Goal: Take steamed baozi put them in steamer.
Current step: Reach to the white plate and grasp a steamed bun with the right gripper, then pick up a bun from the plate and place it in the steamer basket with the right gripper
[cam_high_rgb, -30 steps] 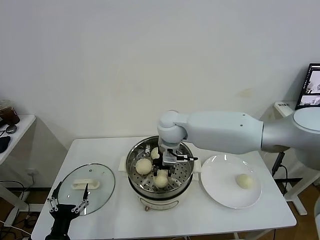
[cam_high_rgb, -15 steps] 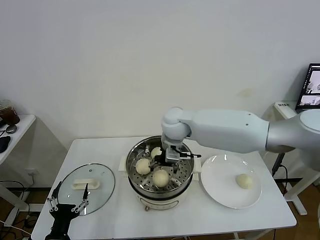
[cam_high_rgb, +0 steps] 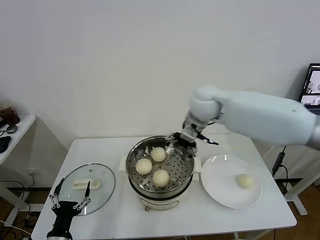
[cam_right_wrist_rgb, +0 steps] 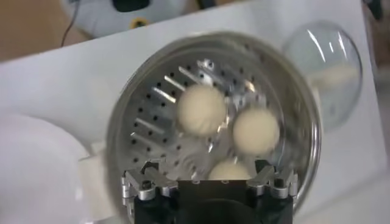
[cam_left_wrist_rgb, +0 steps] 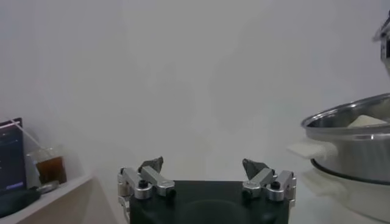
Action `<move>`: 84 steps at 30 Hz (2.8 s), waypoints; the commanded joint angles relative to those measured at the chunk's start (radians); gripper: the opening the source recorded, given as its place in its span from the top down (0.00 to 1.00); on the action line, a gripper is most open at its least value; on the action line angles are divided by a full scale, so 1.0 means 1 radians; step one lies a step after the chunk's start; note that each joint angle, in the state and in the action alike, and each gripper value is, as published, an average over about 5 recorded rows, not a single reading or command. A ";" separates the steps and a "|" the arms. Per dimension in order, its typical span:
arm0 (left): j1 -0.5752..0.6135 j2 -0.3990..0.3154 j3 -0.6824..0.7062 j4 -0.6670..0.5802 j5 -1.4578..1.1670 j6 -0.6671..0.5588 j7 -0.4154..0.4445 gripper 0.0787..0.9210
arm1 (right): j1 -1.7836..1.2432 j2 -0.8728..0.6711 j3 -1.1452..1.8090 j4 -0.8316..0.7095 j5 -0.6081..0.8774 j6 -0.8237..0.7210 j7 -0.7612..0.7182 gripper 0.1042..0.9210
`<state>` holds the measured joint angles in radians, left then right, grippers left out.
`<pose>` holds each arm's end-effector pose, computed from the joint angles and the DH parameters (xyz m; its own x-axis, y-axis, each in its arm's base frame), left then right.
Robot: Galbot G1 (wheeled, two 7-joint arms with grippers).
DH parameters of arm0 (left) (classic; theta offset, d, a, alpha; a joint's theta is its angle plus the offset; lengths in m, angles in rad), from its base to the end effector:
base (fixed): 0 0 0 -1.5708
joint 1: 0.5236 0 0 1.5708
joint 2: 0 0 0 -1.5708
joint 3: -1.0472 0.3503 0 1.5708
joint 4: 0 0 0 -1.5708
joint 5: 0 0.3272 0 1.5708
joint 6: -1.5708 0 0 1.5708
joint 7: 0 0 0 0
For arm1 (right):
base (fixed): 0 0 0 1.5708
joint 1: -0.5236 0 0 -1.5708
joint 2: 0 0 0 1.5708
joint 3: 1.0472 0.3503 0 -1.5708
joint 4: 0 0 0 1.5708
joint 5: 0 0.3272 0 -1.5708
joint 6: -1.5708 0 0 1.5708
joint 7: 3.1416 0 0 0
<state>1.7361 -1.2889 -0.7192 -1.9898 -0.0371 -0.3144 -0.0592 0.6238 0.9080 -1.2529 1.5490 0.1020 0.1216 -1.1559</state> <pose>0.1040 0.1162 -0.3349 -0.9962 -0.0198 -0.0854 -0.0443 0.9543 0.2955 0.4831 0.0325 -0.0186 -0.1209 -0.2472 0.9614 -0.5361 -0.7989 -0.2728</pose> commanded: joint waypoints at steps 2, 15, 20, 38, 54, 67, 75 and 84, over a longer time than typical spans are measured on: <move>-0.004 0.003 0.018 0.007 0.010 -0.002 0.000 0.12 | -0.156 -0.418 0.167 0.057 0.041 -0.434 -0.030 0.12; -0.002 0.000 0.033 0.011 0.035 0.002 0.001 0.12 | -0.721 -0.513 0.567 -0.106 -0.225 -0.371 -0.024 0.12; -0.001 -0.003 0.031 0.007 0.040 0.004 0.000 0.12 | -0.811 -0.474 0.665 -0.183 -0.274 -0.327 -0.008 0.12; 0.019 -0.012 0.013 -0.002 0.045 0.003 -0.002 0.12 | -0.889 -0.306 0.731 -0.351 -0.390 -0.249 0.016 0.12; 0.017 -0.014 0.012 0.007 0.047 0.000 -0.005 0.12 | -0.879 -0.265 0.730 -0.374 -0.413 -0.250 0.014 0.43; 0.002 -0.006 0.023 0.009 0.043 -0.001 -0.005 0.12 | -0.594 -0.391 0.496 -0.201 -0.222 -0.334 -0.007 0.59; -0.028 0.007 0.045 0.006 0.044 0.008 -0.002 0.12 | 0.004 -0.364 0.016 0.020 0.090 -0.468 0.046 0.60; -0.040 0.019 0.047 0.016 0.046 0.008 -0.003 0.12 | 0.339 -0.117 -0.206 0.197 0.504 -0.722 0.215 0.59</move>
<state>1.7022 -1.2724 -0.6734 -1.9765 0.0060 -0.3045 -0.0617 0.5066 0.6126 -1.1241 1.5393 0.1827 -0.3639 -1.0775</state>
